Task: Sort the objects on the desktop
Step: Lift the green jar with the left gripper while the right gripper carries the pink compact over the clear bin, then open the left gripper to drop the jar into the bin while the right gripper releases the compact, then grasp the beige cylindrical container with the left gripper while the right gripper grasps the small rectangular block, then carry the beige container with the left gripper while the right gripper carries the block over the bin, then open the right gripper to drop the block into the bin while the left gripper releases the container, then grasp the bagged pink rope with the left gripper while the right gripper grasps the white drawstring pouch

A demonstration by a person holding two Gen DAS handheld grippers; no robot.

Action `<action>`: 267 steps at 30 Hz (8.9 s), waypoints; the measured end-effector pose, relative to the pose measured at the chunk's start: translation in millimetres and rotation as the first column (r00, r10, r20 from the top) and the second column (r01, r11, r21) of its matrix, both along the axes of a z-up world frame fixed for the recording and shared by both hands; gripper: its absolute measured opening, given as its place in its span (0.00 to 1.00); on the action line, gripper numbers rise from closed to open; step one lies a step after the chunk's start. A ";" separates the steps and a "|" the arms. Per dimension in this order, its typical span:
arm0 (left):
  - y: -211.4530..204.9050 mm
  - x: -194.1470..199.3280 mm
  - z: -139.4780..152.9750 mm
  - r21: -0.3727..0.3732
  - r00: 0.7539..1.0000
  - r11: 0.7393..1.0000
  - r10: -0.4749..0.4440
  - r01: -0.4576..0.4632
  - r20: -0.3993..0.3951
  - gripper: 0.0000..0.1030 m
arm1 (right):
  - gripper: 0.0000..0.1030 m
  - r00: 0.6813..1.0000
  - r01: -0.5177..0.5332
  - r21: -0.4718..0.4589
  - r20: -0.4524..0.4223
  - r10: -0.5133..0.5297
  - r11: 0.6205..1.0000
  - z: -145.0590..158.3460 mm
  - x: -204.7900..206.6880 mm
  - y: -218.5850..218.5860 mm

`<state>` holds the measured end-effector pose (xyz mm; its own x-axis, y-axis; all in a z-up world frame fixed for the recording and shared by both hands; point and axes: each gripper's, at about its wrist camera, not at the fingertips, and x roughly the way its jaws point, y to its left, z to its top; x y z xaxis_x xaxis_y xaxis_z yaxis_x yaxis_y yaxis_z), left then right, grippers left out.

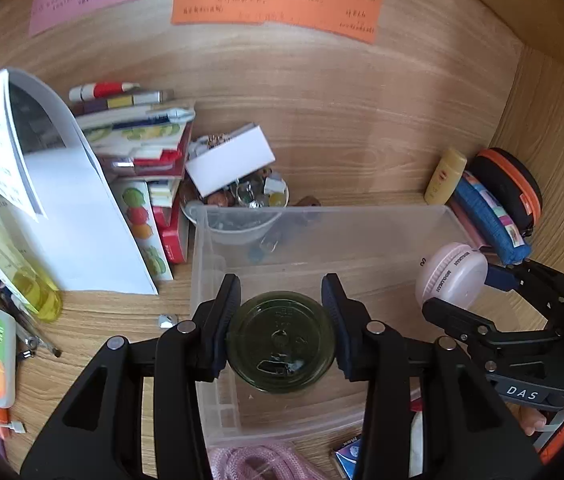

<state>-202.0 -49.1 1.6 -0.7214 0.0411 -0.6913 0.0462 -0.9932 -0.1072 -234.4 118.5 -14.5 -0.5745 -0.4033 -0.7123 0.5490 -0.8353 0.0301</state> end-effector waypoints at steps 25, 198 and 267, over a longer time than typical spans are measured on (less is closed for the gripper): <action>-3.8 20.8 20.2 -0.025 0.997 0.999 0.031 -0.033 -0.071 0.72 | 0.79 0.993 0.000 0.056 -0.117 0.007 0.998 11.9 21.1 -8.3; 12.9 -58.0 -23.3 0.029 0.987 0.999 0.040 -0.045 0.154 0.65 | 0.30 0.994 -0.088 -0.006 0.062 0.088 0.996 -11.1 -2.3 -18.0; 9.3 109.9 -49.1 -0.144 0.988 0.987 0.096 -0.078 0.124 0.92 | 0.99 0.988 0.095 0.005 -0.125 -0.094 0.995 11.5 106.0 68.0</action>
